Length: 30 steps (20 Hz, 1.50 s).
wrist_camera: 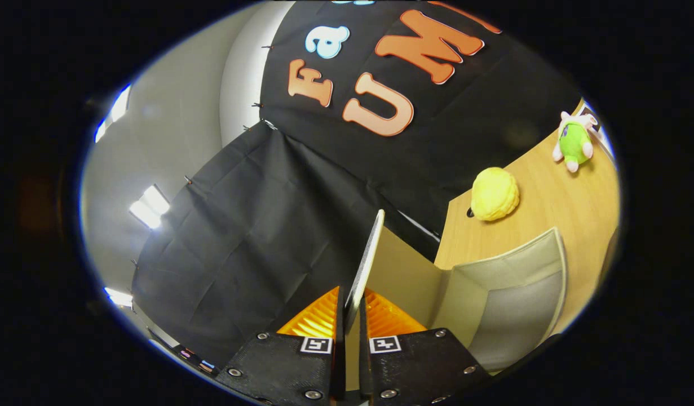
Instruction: Open the storage box then place both shoes into the box .Put the left shoe in first, then the right shoe, with the right side of both shoes facing outward in a uniform manner.
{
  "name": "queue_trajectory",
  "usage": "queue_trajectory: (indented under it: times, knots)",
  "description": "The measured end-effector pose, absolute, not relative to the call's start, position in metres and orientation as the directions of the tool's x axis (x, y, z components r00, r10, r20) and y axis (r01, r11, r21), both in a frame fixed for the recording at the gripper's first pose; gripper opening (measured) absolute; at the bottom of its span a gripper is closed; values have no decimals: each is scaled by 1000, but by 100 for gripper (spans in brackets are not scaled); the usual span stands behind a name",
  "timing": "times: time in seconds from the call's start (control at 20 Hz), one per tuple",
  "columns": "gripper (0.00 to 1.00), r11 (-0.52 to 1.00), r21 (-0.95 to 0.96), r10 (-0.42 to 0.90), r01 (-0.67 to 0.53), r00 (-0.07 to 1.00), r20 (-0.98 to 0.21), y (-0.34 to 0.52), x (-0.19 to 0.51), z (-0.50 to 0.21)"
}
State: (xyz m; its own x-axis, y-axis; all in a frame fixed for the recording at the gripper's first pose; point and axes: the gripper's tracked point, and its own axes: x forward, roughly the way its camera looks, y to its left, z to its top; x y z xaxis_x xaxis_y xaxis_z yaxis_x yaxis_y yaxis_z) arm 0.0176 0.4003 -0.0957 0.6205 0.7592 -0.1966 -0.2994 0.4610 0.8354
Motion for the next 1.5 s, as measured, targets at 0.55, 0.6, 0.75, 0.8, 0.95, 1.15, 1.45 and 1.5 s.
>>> queue_trajectory:
  times: [0.55,0.6,0.75,0.8,0.95,1.15,1.45,1.5]
  knots:
    - [30,415,870,804,-266,555,-214,477,0,-126]
    - [45,418,863,818,-284,531,-221,480,-5,-131]
    - [66,450,830,812,-330,539,-226,469,-9,-132]
    - [72,479,810,789,-338,570,-229,462,-5,-133]
    - [79,534,764,755,-363,610,-238,441,-4,-133]
    - [92,625,686,708,-372,641,-297,401,-7,-136]
    - [97,815,508,521,-278,734,-435,296,1,-169]
    - [97,842,472,485,-261,749,-452,277,1,-174]
